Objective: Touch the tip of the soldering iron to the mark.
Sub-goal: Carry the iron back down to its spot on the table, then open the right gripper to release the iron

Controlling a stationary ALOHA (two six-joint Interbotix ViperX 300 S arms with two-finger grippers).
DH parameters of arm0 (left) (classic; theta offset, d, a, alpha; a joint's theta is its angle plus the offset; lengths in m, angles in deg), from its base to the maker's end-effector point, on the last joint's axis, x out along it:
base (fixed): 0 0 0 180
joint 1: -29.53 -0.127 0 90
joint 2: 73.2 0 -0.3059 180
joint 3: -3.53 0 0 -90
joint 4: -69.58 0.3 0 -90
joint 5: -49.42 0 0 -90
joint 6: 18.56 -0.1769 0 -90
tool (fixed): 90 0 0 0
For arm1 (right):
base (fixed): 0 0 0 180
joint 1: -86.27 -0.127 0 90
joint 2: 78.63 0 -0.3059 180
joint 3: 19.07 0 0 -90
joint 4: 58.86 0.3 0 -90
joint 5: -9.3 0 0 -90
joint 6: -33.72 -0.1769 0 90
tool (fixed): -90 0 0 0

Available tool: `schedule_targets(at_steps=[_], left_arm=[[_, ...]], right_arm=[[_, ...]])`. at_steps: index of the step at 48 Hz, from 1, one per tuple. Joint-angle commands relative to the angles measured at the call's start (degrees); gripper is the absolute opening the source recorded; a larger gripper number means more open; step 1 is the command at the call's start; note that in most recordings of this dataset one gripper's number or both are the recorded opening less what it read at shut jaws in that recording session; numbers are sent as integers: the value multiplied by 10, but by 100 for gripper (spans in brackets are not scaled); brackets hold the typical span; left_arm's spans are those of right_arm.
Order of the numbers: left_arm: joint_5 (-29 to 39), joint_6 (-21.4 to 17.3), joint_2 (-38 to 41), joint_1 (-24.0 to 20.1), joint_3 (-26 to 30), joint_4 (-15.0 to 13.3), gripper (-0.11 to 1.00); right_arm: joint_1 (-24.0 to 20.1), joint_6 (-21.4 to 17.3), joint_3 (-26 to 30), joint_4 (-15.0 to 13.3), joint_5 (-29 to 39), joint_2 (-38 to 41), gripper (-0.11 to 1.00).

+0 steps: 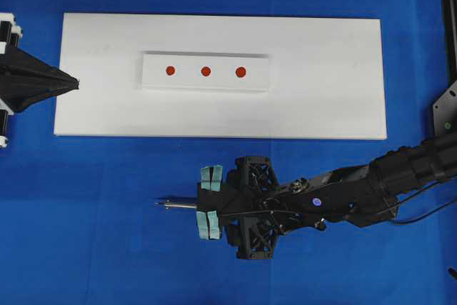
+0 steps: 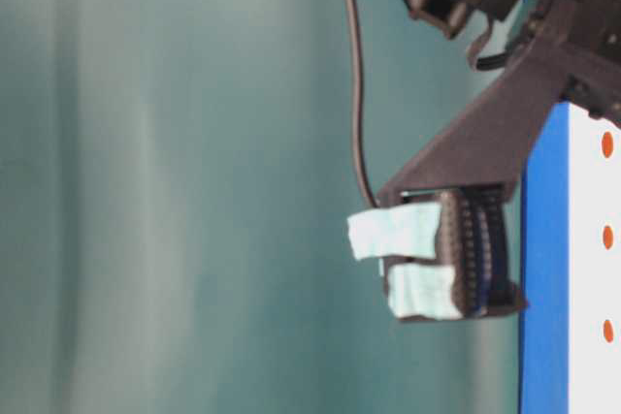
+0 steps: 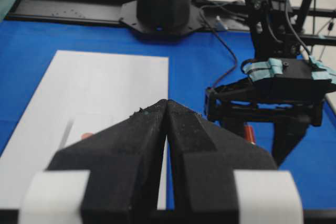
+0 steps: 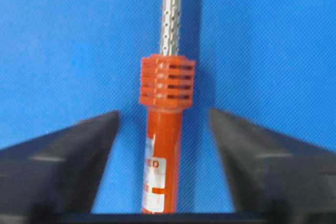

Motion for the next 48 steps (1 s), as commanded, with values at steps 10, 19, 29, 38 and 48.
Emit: schedule_targets(at_steps=[10, 19, 29, 38, 48], left_arm=[[-3, 1, 2, 2, 6, 1, 0], [-3, 1, 2, 2, 7, 1, 0], [-3, 1, 2, 2, 6, 0, 0], [-3, 1, 2, 2, 6, 0, 0], [-3, 1, 2, 2, 6, 0, 0]], right_arm=[[5, 1, 15, -7, 21, -14, 93], [5, 6, 18, -13, 80, -56, 89], [2, 16, 18, -13, 135, -141, 89], [-4, 18, 17, -13, 174, -186, 88], [0, 18, 15, -33, 179, -190, 88]])
